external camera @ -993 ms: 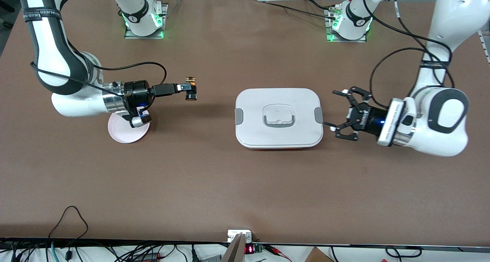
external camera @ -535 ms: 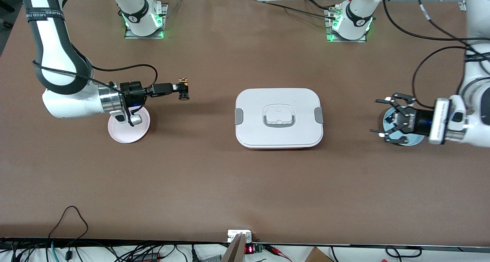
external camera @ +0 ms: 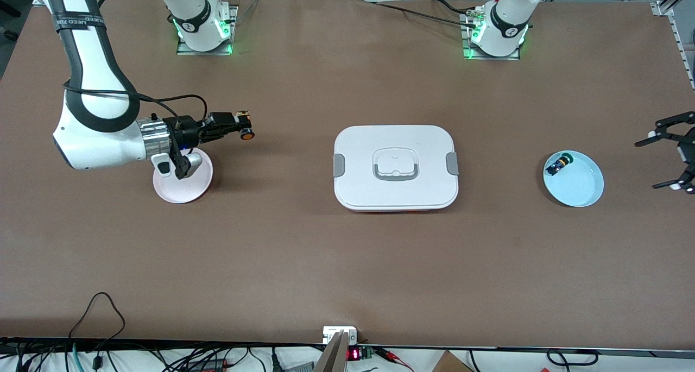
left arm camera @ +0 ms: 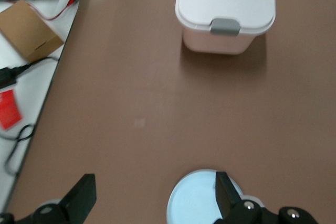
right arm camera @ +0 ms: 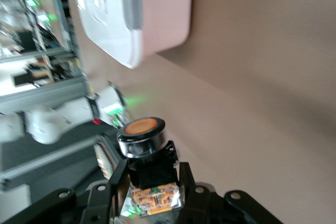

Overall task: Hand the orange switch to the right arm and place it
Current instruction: 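Open the left gripper and withdraw it while the right gripper pulls back, then lower the orange switch onto the white plate with the right gripper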

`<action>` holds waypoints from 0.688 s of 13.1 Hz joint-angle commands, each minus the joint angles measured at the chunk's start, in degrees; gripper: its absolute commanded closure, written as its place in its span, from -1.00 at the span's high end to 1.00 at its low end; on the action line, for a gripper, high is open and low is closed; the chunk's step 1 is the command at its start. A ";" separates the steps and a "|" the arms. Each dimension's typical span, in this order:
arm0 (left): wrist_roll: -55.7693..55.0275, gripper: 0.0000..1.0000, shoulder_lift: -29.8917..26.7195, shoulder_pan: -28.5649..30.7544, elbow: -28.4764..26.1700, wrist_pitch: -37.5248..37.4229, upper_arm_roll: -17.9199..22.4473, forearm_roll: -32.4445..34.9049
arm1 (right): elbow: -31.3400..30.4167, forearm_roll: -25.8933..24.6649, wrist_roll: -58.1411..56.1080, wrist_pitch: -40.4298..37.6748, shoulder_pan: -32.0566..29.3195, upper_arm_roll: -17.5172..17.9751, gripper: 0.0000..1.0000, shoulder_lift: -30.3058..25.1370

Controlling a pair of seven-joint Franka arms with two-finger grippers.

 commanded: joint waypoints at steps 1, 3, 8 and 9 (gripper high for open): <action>-13.17 1.00 -7.82 -8.20 -3.19 3.38 3.75 12.40 | 0.17 -7.42 -5.55 0.51 -0.84 0.58 -0.37 -0.45; -27.05 1.00 -10.03 -12.17 -3.45 2.94 5.86 17.69 | 0.87 -13.68 -9.16 1.57 -0.84 0.58 -0.37 -0.63; -64.57 1.00 -13.98 -21.75 -5.04 -3.98 8.07 28.34 | 0.87 -29.41 -16.80 5.07 -0.66 0.58 -0.37 -0.98; -71.00 1.00 -13.99 -23.33 -5.04 -5.83 8.07 29.48 | 0.87 -31.52 -19.61 6.13 -0.84 0.58 -0.37 -0.98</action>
